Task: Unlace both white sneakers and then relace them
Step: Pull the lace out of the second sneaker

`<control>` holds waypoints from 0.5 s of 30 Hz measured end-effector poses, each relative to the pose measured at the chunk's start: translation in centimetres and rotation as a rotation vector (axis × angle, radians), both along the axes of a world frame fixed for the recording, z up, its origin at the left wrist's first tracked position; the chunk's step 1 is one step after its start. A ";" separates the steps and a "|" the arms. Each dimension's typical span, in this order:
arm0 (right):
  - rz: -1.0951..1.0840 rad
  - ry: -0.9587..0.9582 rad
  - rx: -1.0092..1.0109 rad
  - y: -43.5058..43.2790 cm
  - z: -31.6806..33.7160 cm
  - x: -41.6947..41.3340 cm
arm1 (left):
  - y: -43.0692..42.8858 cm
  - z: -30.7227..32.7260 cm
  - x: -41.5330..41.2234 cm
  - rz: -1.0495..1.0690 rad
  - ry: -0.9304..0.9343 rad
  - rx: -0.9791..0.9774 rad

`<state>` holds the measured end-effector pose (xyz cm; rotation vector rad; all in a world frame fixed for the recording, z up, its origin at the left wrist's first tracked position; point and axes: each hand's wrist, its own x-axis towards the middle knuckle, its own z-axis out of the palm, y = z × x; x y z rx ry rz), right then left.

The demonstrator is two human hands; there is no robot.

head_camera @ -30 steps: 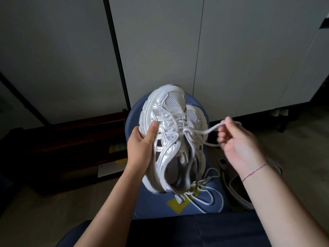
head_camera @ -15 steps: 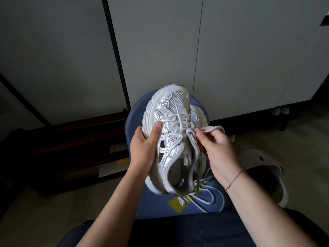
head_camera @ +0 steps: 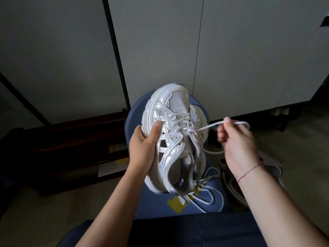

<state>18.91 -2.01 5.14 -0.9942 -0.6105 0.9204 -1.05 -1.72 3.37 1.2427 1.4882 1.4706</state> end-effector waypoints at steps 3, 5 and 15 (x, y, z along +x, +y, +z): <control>0.212 -0.109 -0.042 -0.7 -0.5 -1.5 | 0.0 -0.1 0.1 -0.001 0.012 0.006; 0.284 -0.205 -0.059 -1.4 -0.9 -2.4 | 0.0 -0.1 0.2 -0.007 0.036 0.012; -0.045 -0.723 -0.086 -0.9 -1.3 -2.3 | -0.4 0.0 0.5 -0.077 -0.018 0.007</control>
